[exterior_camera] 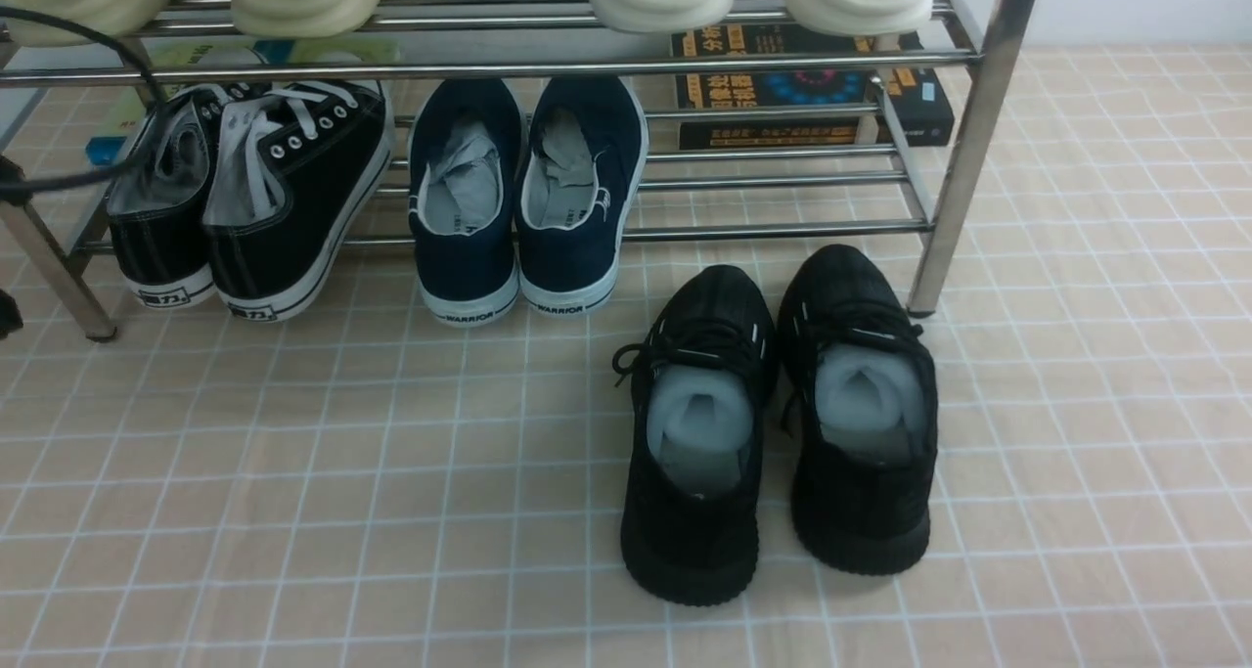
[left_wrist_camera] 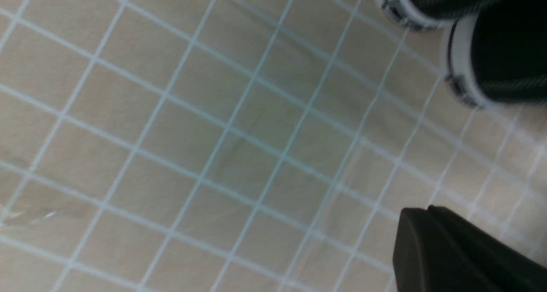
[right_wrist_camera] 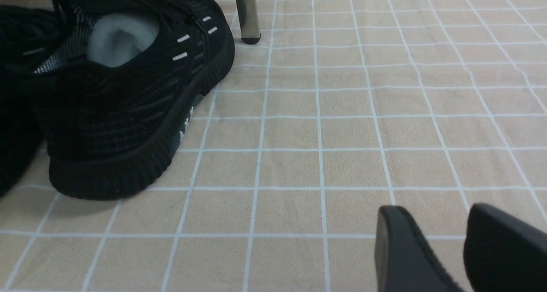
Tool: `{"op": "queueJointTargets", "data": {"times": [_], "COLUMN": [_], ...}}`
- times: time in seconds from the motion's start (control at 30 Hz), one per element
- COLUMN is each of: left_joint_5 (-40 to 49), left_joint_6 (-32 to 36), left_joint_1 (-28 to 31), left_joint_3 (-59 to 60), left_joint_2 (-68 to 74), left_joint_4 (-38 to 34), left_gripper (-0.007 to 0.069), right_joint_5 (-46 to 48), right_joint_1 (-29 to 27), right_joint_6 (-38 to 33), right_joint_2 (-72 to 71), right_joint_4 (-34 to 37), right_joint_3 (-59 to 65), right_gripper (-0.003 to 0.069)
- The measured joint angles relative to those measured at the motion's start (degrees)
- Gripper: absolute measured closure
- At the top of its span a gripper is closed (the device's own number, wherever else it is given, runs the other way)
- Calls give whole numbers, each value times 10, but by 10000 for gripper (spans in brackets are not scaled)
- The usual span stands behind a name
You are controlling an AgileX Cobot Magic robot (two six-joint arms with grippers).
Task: Take the shoes off the shelf from the light coffee tablecloth by hand.
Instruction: 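Grasp the leftmost shoe on the bottom shelf of the shoe rack with the left gripper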
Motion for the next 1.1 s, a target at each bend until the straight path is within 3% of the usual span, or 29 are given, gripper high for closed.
{"op": "queueJointTargets", "data": {"times": [0.1, 0.23, 0.53, 0.7, 1.1], "left_joint_5": [-23, -92, -214, -244, -322], "left_joint_6": [10, 60, 87, 88, 89], "left_joint_1": [0, -29, -50, -50, -51], "left_joint_3": [0, -2, -29, -29, -29], "left_joint_2": [7, 22, 95, 133, 185], "left_joint_4": [-43, -96, -108, -111, -103], "left_gripper": [598, 532, 244, 204, 197], "right_joint_5": [0, 0, 0, 0, 0], "right_joint_1": [0, 0, 0, 0, 0], "right_joint_6": [0, 0, 0, 0, 0], "right_joint_2": [0, 0, 0, 0, 0], "right_joint_4": [0, 0, 0, 0, 0], "right_joint_3": [0, 0, 0, 0, 0], "right_gripper": [420, 420, 420, 420, 420]}}
